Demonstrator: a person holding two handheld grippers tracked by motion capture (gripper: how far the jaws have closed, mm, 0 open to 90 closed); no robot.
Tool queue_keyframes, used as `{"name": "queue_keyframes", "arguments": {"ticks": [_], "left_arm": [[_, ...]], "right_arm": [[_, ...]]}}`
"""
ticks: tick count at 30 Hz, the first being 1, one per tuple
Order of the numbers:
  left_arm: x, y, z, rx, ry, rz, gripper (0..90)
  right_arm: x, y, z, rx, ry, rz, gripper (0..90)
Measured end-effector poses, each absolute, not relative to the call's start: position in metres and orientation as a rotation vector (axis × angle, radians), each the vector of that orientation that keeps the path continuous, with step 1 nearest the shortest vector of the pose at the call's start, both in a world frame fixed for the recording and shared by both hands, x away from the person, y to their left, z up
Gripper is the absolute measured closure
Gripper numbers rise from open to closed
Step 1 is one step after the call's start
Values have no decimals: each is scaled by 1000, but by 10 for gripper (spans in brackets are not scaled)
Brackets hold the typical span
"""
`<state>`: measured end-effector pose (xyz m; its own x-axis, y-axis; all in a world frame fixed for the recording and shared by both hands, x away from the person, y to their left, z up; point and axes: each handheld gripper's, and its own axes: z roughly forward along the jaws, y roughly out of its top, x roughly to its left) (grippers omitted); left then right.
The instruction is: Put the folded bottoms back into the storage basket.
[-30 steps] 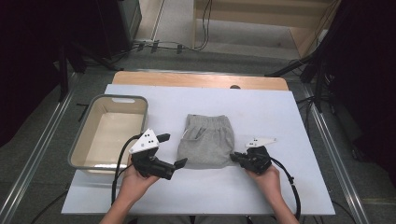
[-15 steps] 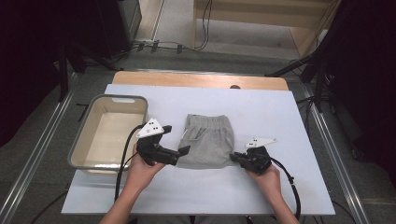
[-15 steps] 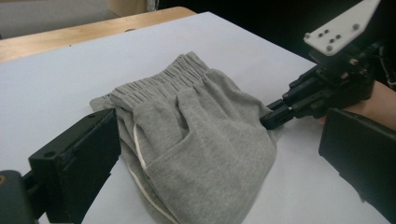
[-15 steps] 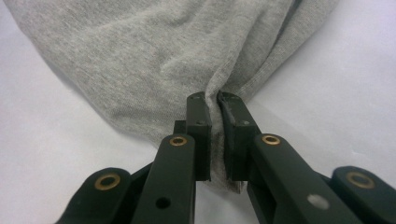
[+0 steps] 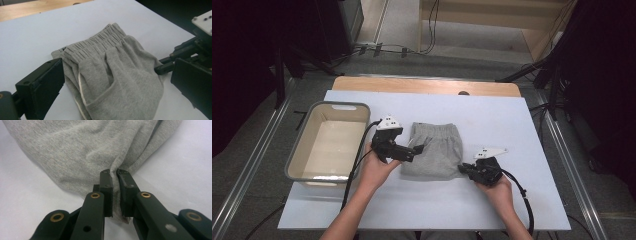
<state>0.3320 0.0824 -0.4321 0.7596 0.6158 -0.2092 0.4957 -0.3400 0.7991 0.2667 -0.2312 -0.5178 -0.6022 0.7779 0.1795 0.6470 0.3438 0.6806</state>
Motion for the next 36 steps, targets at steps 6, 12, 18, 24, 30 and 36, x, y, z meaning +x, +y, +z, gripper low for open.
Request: {"name": "queue_keyframes", "arguments": {"ticks": [6,12,18,24,30,36], "left_arm": [[345,78,-437,2018,883,146,0],[359,76,-446,2048,934,107,0],[372,75,-456,2073,1003,26,0],[381,76,-464,2090,1046,-15,0],[385,75,-472,2121,1079,-37,32],[387,73,-477,2122,1086,-67,93]], "right_arm": [[267,-231,-518,1286,2430,1094,803],[267,-231,-517,1289,2436,1098,803],[268,-233,-517,1304,2443,1109,803],[268,-233,-517,1301,2445,1109,803],[269,-233,-517,1304,2445,1110,803],[269,-233,-517,1304,2445,1110,803]]}}
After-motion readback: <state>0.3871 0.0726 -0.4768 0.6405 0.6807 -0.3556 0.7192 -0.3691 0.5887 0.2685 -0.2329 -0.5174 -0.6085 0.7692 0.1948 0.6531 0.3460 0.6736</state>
